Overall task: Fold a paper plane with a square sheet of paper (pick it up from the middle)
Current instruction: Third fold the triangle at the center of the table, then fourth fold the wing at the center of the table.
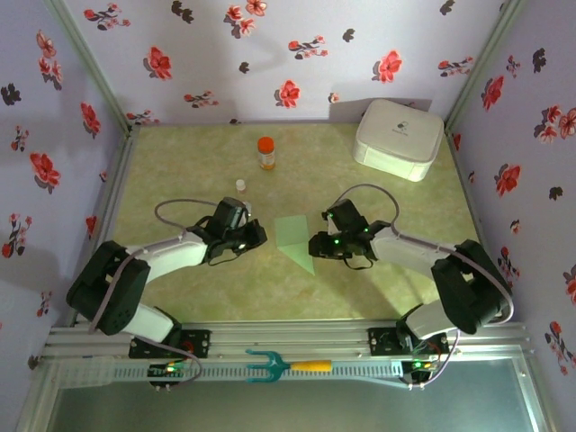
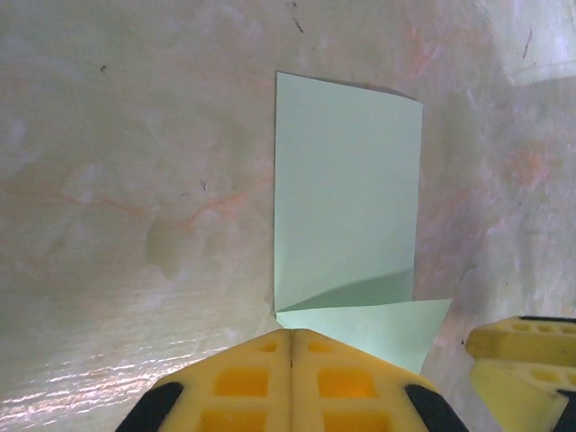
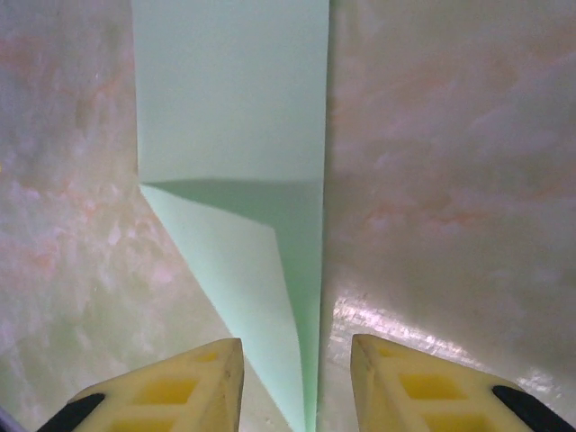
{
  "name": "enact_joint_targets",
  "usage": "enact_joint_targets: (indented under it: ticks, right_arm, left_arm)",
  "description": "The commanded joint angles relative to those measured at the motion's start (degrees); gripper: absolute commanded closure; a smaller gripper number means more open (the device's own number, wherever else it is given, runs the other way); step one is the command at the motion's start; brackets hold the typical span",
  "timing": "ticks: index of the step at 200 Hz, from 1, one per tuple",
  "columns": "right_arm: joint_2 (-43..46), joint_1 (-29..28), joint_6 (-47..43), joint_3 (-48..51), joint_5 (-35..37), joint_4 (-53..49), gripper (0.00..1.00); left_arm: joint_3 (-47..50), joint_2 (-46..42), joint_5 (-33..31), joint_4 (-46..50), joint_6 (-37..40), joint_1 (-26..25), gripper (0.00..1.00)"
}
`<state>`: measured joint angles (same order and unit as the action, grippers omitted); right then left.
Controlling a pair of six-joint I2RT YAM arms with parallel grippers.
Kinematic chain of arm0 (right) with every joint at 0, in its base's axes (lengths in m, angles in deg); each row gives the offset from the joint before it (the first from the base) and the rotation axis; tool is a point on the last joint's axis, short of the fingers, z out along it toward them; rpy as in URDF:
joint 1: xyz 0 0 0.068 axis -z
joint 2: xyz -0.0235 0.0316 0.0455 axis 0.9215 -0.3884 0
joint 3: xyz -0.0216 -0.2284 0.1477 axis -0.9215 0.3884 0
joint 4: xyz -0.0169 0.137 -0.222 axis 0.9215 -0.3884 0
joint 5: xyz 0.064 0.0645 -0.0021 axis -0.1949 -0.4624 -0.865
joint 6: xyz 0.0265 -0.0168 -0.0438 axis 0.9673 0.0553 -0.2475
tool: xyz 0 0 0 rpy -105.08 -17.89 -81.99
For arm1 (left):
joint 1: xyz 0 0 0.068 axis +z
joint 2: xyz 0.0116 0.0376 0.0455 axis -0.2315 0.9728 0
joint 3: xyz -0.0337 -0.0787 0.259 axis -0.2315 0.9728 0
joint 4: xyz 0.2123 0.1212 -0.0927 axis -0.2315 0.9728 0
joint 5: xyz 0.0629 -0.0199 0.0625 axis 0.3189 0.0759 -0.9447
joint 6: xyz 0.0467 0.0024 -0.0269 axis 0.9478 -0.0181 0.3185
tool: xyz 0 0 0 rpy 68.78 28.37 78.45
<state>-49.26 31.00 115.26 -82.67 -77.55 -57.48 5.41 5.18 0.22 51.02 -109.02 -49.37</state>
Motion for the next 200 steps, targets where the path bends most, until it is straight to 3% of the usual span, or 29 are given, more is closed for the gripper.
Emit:
enact_joint_targets:
  ticks: [1, 58, 110, 140, 200]
  right_arm:
    - [-2.87, 0.37, -1.2, -2.3, -0.06, -0.88, 0.62]
    - [-6.88, 0.41, -0.13, -3.12, -4.46, 3.79, 0.68]
    - [-6.96, 0.98, -1.99, -2.65, -6.06, 4.05, 0.79]
    - [-5.99, 1.56, -2.03, -2.01, -5.82, 4.67, 0.88]
    - [-2.82, 3.17, -2.65, 0.05, -7.39, 5.33, 0.94]
  left_arm:
    - [0.14, 0.67, 0.33, -1.74, -0.11, -0.16, 0.88]
    - [-0.18, 2.78, 2.98, -4.07, -1.31, -0.05, 0.77]
    - [-4.98, 6.52, 11.12, 0.01, 2.32, 3.75, 0.72]
    - [-6.73, 8.64, 12.11, -1.09, 1.44, 3.82, 0.71]
    - [-8.19, 10.95, 11.86, -1.74, 0.12, 3.82, 0.58]
